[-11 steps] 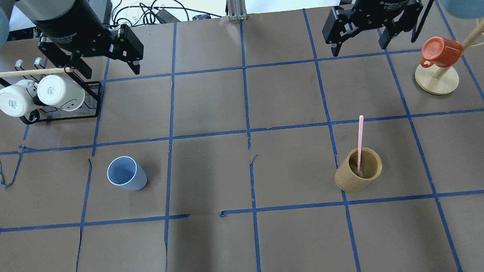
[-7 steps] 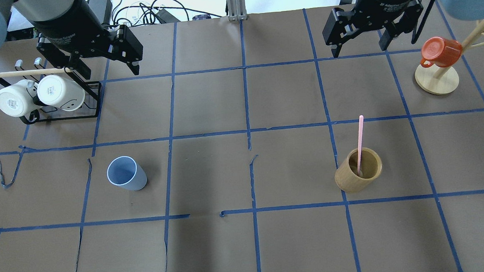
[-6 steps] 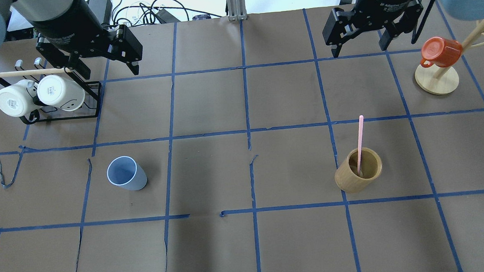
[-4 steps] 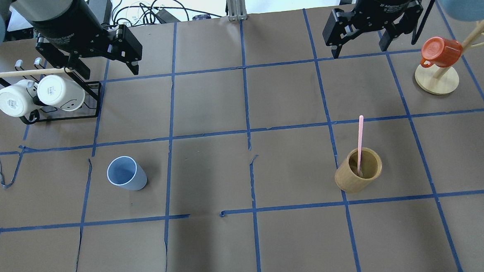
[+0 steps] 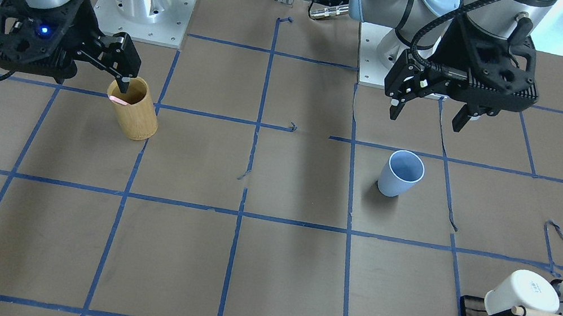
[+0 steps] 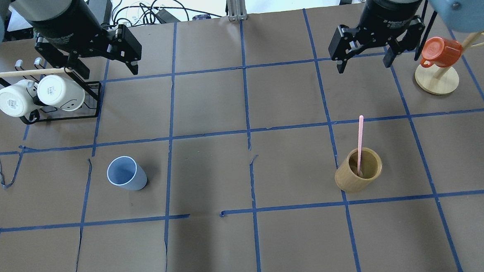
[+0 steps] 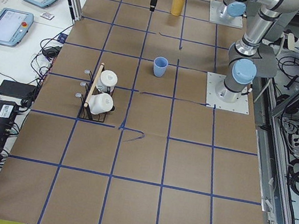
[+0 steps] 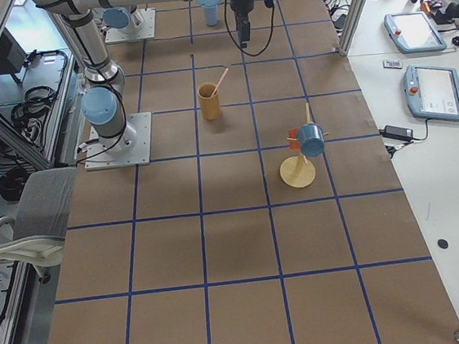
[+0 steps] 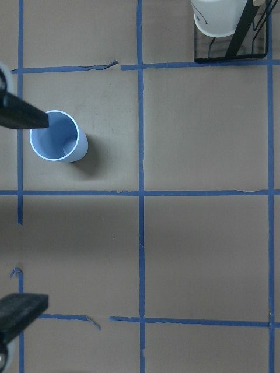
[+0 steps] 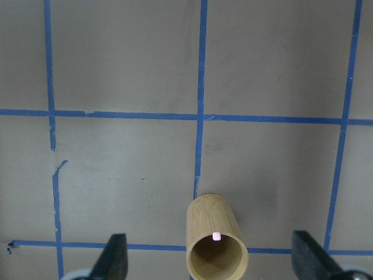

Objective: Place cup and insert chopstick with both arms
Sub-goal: 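Move the right gripper down over the pink chopstick in the bamboo cup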

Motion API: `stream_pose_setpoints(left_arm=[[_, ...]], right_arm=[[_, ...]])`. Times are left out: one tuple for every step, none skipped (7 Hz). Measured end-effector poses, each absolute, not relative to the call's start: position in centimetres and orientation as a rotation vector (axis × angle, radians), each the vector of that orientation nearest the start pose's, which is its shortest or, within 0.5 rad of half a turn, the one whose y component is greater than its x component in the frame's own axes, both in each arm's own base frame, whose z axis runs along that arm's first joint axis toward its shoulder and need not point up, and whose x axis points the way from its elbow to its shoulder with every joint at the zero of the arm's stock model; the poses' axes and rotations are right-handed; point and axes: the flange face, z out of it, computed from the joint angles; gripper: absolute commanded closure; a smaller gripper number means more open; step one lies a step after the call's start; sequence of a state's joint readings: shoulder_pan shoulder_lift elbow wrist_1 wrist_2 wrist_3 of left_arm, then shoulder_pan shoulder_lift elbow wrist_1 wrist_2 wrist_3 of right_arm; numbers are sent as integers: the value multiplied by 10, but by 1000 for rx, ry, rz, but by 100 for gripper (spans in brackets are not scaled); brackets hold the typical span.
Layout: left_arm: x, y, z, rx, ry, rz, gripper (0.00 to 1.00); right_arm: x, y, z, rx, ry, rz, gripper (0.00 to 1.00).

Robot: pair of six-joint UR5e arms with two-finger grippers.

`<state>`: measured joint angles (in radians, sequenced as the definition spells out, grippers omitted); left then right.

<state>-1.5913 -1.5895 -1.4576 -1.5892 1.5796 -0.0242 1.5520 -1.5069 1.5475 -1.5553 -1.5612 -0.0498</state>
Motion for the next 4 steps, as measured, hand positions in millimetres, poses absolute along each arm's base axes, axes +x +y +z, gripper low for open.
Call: stream_pose_setpoints(left_arm=[[-142,-503,532,-6,3131,-119,0],[-142,-503,532,-6,3130,-119,0],[-142,-503,532,-8,3130,-119,0],[-142,-504,532,-9,3131,-119,0]], right_arm=[[121,-509,447,-39,3133,139,0],[119,-504,436,-35,3150,171,0],[117,-502,430,-31,3169,191,0],[116,-500,423,-28,3176,210,0]])
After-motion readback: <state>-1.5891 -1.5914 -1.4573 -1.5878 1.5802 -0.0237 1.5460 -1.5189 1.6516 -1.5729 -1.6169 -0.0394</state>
